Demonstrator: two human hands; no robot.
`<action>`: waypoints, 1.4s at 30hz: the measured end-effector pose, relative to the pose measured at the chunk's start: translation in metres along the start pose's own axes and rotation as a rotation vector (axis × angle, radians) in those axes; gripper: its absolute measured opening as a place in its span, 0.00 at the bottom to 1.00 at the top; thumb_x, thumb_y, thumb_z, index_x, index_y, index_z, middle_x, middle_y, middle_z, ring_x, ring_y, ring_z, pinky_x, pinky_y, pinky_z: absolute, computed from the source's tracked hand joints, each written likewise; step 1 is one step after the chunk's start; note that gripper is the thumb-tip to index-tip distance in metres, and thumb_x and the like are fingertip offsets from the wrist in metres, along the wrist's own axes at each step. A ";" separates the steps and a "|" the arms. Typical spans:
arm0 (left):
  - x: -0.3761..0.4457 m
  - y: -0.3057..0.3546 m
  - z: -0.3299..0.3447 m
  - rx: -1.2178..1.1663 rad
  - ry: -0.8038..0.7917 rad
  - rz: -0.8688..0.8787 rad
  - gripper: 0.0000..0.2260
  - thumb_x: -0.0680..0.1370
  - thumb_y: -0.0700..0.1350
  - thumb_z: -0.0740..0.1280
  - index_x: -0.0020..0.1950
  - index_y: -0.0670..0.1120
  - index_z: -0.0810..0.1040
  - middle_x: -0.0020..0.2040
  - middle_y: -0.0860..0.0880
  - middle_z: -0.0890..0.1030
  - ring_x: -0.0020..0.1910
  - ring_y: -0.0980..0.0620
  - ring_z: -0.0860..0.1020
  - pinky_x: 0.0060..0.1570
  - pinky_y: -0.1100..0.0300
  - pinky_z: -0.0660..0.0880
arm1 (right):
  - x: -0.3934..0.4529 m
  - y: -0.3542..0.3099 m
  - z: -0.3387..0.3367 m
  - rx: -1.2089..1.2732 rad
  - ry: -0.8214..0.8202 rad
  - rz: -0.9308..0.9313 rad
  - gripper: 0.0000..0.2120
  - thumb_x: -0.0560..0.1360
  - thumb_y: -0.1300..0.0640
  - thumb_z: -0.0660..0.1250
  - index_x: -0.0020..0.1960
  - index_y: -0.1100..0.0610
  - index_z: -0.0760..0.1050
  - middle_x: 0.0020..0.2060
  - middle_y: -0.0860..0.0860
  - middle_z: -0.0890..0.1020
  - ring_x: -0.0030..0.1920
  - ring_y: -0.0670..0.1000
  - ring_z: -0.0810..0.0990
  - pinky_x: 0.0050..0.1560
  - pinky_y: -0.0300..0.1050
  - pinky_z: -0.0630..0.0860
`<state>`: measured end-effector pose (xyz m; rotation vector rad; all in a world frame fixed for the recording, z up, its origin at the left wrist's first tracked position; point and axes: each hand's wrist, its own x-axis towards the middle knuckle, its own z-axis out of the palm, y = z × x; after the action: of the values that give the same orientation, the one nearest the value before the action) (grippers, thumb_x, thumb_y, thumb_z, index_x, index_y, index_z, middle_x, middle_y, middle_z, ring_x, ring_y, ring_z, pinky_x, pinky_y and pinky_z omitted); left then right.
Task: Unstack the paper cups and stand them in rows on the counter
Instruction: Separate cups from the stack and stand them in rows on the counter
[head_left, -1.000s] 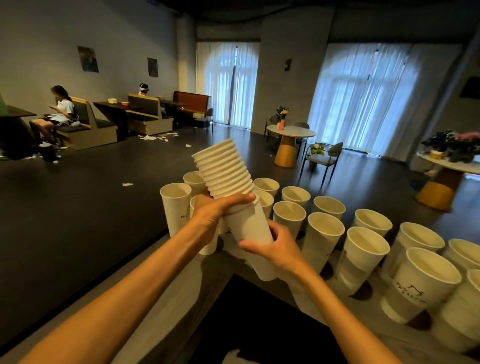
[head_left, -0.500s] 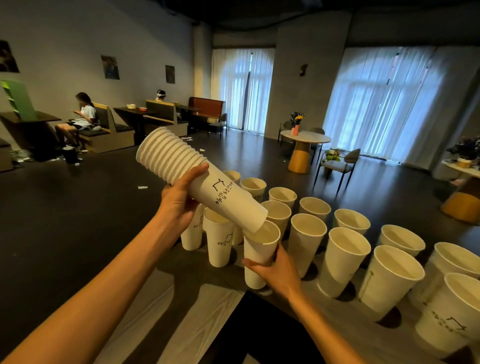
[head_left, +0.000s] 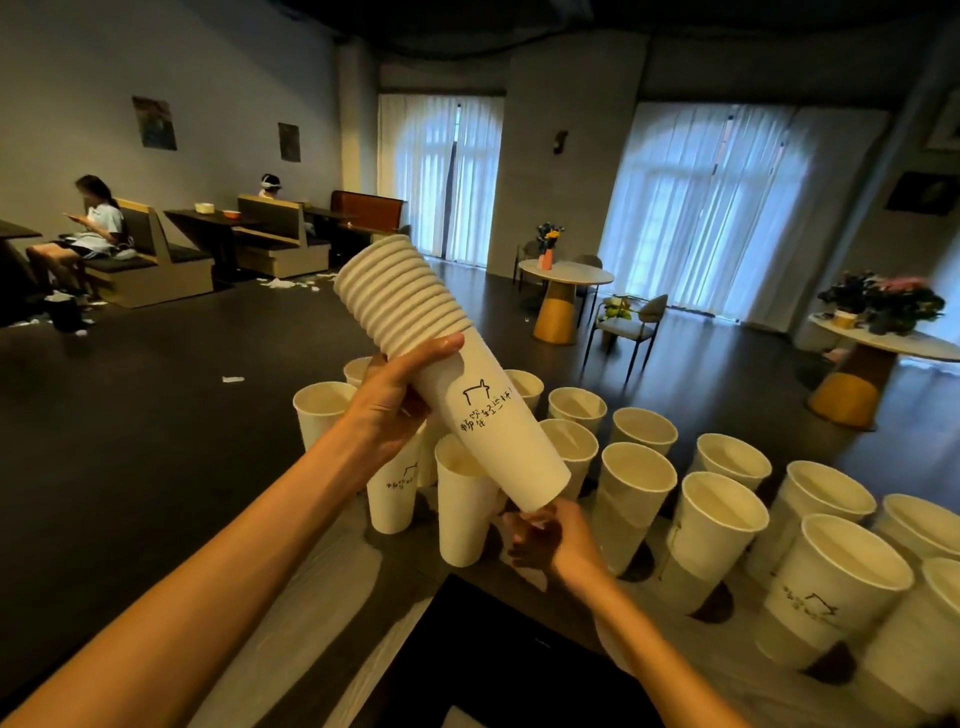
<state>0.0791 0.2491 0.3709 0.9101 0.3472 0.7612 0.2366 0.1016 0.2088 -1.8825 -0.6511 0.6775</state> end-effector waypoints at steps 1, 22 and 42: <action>-0.005 -0.006 0.013 0.001 -0.032 -0.041 0.32 0.65 0.40 0.79 0.68 0.43 0.72 0.50 0.45 0.84 0.46 0.48 0.85 0.39 0.52 0.82 | -0.001 0.002 -0.017 0.187 -0.022 0.040 0.09 0.80 0.65 0.63 0.59 0.61 0.77 0.49 0.58 0.82 0.52 0.56 0.83 0.38 0.40 0.81; -0.022 -0.060 0.060 0.209 -0.028 0.063 0.36 0.51 0.51 0.81 0.59 0.47 0.79 0.53 0.46 0.84 0.55 0.47 0.82 0.54 0.48 0.80 | -0.069 -0.012 -0.057 -0.141 0.002 -0.213 0.41 0.60 0.36 0.79 0.68 0.40 0.64 0.60 0.35 0.72 0.61 0.40 0.73 0.60 0.42 0.72; -0.008 -0.017 0.020 -0.311 0.028 -0.130 0.35 0.62 0.47 0.82 0.66 0.45 0.74 0.61 0.42 0.82 0.60 0.41 0.81 0.60 0.39 0.77 | -0.046 0.020 -0.047 -0.165 -0.076 -0.047 0.26 0.72 0.52 0.76 0.65 0.44 0.68 0.60 0.43 0.78 0.59 0.49 0.80 0.57 0.46 0.80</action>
<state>0.0923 0.2250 0.3688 0.5786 0.2996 0.6858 0.2400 0.0339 0.2149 -1.9930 -0.8188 0.6852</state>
